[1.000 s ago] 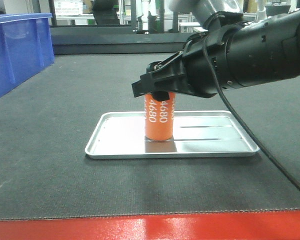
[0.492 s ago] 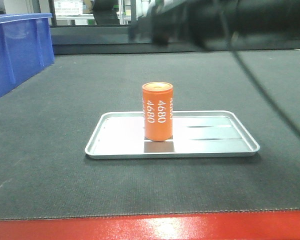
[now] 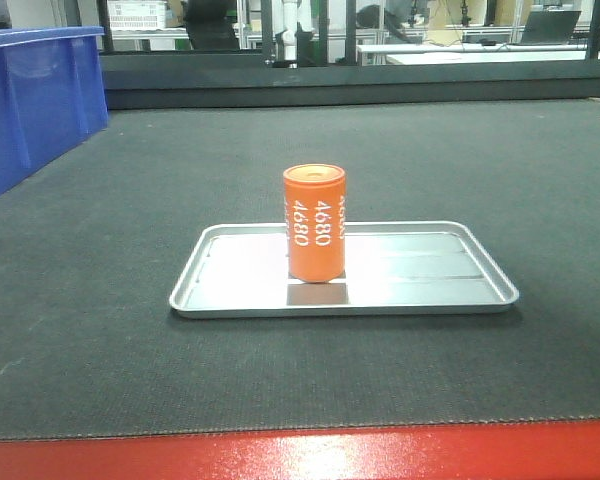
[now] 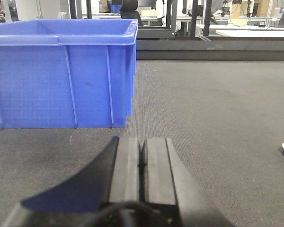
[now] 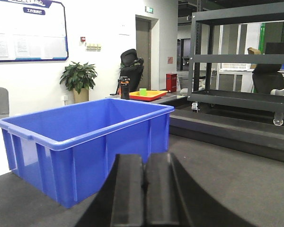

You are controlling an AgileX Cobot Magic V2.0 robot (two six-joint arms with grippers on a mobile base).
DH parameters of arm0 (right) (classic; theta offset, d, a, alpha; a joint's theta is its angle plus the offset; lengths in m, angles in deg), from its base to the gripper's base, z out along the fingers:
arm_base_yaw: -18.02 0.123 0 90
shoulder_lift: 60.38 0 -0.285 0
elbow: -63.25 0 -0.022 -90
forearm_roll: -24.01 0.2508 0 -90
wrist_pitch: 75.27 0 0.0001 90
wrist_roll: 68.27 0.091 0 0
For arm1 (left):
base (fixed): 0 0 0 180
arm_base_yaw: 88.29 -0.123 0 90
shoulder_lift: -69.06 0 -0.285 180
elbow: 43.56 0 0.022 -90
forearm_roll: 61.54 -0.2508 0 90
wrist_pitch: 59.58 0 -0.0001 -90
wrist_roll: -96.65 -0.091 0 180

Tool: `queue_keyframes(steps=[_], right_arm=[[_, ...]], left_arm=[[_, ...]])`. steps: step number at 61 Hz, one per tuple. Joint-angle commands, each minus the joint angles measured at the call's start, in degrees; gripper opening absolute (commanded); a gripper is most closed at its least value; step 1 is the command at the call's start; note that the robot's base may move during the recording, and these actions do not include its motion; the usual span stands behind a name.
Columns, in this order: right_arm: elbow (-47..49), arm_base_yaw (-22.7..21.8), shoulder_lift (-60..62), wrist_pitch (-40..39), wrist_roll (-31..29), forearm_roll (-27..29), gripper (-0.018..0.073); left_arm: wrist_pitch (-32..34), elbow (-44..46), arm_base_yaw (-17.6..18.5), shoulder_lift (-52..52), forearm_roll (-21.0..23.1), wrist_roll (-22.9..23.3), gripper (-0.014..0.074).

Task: Grab orange capacitor from left shelf to right conveyor

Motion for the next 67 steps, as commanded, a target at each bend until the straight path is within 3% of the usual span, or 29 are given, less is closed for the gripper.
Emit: queue_keyframes(steps=[1,17,23,36,47,56,67], right_arm=[[1.62,-0.22,1.5,-3.9,-0.35,0.02,0.0102],[1.62,-0.39,2.08,-3.71,-0.35,0.33,0.0102],[1.34,-2.46,5.91,0.97,-0.11,2.17,0.0092],[-0.57,-17.4,20.49,23.48,-1.3,4.42,0.0048],[-3.25,-28.49,32.4,33.86,-7.26,4.31,0.0048],[-7.87,-32.33,41.86,37.28,-7.9,3.96,0.0048],[-19.14,-33.16,53.79,36.3,-7.9,3.83,0.0048]], left_arm=[[4.73,0.33,0.24,-0.56,0.34,0.0,-0.0105],[4.73,0.33,0.24,-0.56,0.34,0.0,-0.0105],[4.73,0.33,0.24,-0.56,0.34,0.0,-0.0105],[4.73,0.33,0.24,-0.56,0.34,0.0,-0.0105],[4.73,0.33,0.24,-0.56,0.34,0.0,-0.0105],[4.73,0.33,0.24,-0.56,0.34,0.0,-0.0105],[4.73,0.33,0.24,-0.56,0.34,0.0,-0.0105]])
